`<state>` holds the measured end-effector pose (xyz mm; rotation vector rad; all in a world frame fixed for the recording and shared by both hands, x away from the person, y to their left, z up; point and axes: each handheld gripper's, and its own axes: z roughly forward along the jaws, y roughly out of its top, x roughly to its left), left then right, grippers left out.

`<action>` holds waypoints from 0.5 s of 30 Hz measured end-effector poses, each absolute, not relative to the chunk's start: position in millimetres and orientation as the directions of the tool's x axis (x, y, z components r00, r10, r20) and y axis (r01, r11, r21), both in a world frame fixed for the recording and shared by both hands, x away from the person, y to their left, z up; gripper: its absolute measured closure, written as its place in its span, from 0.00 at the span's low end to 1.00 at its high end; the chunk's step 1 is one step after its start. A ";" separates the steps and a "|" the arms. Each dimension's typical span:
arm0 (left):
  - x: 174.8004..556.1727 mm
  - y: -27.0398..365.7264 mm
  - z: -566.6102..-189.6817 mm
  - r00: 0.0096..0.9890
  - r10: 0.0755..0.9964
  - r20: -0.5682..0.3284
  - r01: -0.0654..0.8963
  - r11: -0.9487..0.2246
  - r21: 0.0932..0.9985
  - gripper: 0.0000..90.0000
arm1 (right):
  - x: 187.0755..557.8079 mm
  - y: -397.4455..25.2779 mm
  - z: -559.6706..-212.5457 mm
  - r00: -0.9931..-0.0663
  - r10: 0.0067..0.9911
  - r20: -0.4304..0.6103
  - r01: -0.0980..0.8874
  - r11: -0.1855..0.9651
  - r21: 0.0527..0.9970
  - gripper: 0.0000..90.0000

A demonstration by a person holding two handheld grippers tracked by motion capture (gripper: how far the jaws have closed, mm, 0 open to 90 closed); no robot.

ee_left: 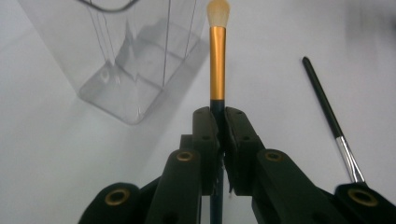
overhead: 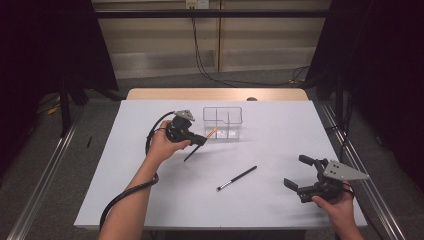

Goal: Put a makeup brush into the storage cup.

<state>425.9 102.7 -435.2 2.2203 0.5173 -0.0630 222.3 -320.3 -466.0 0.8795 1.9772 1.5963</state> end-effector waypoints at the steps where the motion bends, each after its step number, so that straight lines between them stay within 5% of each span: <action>1: 425.1 102.3 -435.2 0.913 0.344 -0.217 0.384 -0.555 0.737 0.93 | 222.4 -320.3 -466.1 -0.696 0.717 0.048 0.197 0.127 0.972 0.00; 15: 419.3 105.8 -430.2 0.899 0.367 -0.237 0.377 -0.375 0.847 0.93 | 221.8 -320.7 -465.6 -0.695 0.717 0.046 0.194 0.127 0.973 0.00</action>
